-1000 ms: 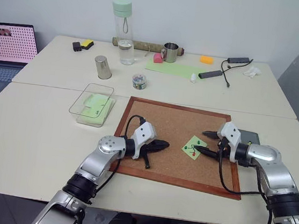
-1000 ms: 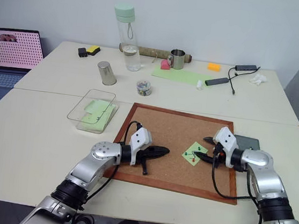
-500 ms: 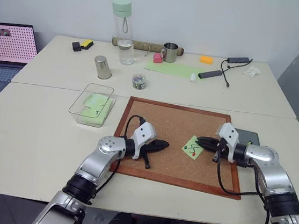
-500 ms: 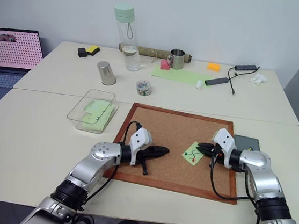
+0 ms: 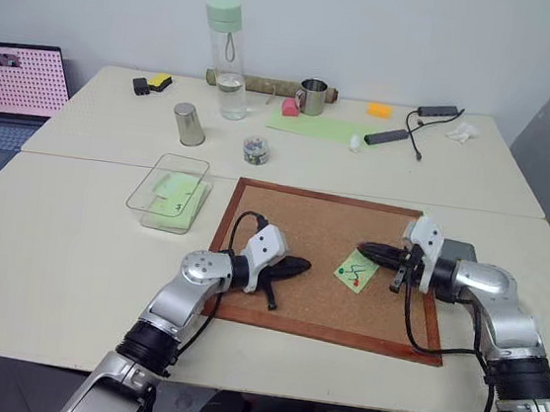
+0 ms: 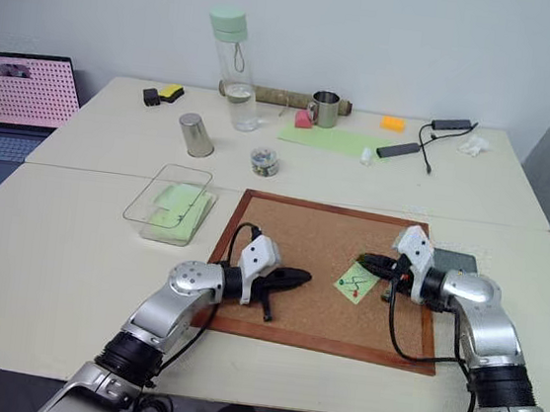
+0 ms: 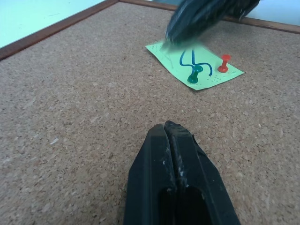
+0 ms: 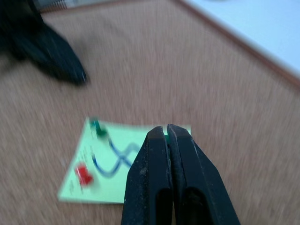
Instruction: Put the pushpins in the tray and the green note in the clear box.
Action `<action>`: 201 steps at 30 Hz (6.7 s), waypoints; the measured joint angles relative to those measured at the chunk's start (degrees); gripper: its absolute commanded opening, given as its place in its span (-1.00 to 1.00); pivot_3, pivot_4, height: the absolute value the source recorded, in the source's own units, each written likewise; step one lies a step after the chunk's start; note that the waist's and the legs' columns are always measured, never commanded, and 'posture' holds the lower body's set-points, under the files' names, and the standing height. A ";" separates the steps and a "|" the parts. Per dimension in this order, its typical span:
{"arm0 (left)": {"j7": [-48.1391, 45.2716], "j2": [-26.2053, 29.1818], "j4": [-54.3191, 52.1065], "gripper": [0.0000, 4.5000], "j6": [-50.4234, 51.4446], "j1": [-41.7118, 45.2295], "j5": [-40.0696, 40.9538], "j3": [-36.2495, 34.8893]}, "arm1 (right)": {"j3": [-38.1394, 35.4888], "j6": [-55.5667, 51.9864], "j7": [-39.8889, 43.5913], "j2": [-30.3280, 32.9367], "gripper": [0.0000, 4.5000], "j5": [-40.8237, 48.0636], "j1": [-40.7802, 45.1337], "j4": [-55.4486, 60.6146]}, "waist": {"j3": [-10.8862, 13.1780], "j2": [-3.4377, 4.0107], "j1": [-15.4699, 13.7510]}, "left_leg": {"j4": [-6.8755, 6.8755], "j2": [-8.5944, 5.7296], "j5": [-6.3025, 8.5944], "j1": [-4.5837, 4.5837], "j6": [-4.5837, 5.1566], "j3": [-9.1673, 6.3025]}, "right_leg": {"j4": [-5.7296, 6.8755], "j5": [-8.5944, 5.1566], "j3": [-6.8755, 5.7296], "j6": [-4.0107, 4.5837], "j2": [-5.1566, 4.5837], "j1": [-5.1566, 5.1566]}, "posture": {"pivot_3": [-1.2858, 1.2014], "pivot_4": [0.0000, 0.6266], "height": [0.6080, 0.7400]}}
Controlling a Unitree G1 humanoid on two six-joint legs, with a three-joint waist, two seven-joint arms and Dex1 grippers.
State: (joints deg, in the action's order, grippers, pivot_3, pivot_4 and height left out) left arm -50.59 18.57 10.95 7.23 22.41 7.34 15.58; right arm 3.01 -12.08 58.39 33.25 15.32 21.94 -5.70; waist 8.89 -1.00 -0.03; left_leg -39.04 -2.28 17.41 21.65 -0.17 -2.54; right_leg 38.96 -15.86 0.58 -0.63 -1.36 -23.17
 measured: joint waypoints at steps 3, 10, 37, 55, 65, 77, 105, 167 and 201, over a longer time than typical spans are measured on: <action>0.03 -0.23 0.16 -1.00 -0.19 0.11 -0.66 0.15 | -0.27 -1.62 -0.50 -0.05 -0.99 1.74 0.04 3.29 | -0.01 0.00 -0.13 | 0.00 -0.01 0.00 0.00 0.00 -0.01 | -0.01 0.00 0.00 -0.01 0.00 0.02 | 0.03 -0.52 1.00; 0.14 -0.43 -0.13 -1.00 -0.23 -0.10 -1.00 0.39 | -7.57 -8.73 -4.76 3.50 -0.99 5.19 -0.80 7.90 | -0.01 0.01 -0.41 | 0.00 -0.02 0.00 0.01 0.00 -0.01 | -0.03 0.00 0.00 -0.01 -0.01 0.02 | 0.03 -0.52 1.00; 0.47 -0.66 -0.02 -1.00 -0.26 -0.43 -1.09 0.15 | -14.74 -12.06 -22.01 6.97 0.41 -2.97 -5.40 -1.19 | -0.22 0.31 -0.37 | 0.03 -0.01 0.01 0.01 0.03 0.10 | -0.01 -0.01 0.08 -0.02 0.00 0.02 | 0.03 -0.52 1.00; 0.00 -0.26 -0.31 -1.00 -0.12 -0.55 -1.10 0.33 | 0.80 -10.37 -4.61 6.26 0.41 1.71 -13.06 16.76 | -0.25 0.23 -0.18 | 0.04 0.00 0.01 -0.05 0.03 0.01 | -0.06 -0.04 0.08 -0.08 0.05 0.09 | 0.03 -0.52 1.00; 0.13 0.02 -1.56 -1.00 0.27 -1.41 -1.27 0.34 | 2.24 -6.55 -4.42 3.67 -0.33 0.97 -11.35 11.67 | -0.25 0.23 -0.03 | 0.05 0.00 0.01 -0.05 0.03 0.00 | -0.06 -0.04 0.07 -0.07 0.06 0.07 | 0.03 -0.52 1.00; 0.08 0.18 -2.07 -1.00 0.90 -1.53 -1.46 0.41 | 3.12 -5.61 -3.63 2.86 -0.99 0.44 -11.62 11.10 | -0.25 0.23 -0.02 | 0.06 0.00 0.01 -0.06 0.03 0.00 | -0.06 -0.04 0.08 -0.07 0.06 0.07 | 0.03 -0.52 1.00; 0.17 0.21 -2.14 -1.00 0.50 -1.78 -1.82 0.50 | -14.26 -18.56 -14.23 9.50 -0.99 7.70 -9.12 12.69 | -0.27 0.25 -0.11 | 0.09 0.01 0.01 -0.03 0.03 -0.02 | -0.07 -0.04 0.06 -0.07 0.05 0.06 | 0.03 -0.52 1.00; 0.07 -0.74 -2.04 -1.00 0.82 -1.87 -2.33 0.38 | 6.22 -2.28 -4.15 -2.06 -0.93 -1.79 -4.89 3.34 | -0.30 0.29 -0.05 | 0.09 -0.01 0.02 -0.20 0.04 -0.01 | -0.12 -0.05 0.09 -0.09 0.05 0.24 | 0.03 -0.52 1.00; -1.18 0.47 -15.78 0.05 40.06 6.40 29.44 -16.48 | 7.26 17.62 3.09 9.06 -1.00 -10.39 0.16 14.21 | 0.03 -0.08 0.11 | 0.04 0.00 -0.13 0.13 -0.22 -0.17 | -0.12 -0.05 -0.07 -0.09 0.06 -0.04 | 0.03 -0.52 1.00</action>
State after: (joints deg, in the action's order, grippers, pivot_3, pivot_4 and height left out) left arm -51.77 19.04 -4.83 47.28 28.82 36.78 -0.90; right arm 10.26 5.53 61.48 42.30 4.93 22.10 8.52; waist 8.91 -1.08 0.08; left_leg -39.00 -2.28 17.28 21.78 -0.39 -2.71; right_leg 38.83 -15.91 0.52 -0.72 -1.30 -23.21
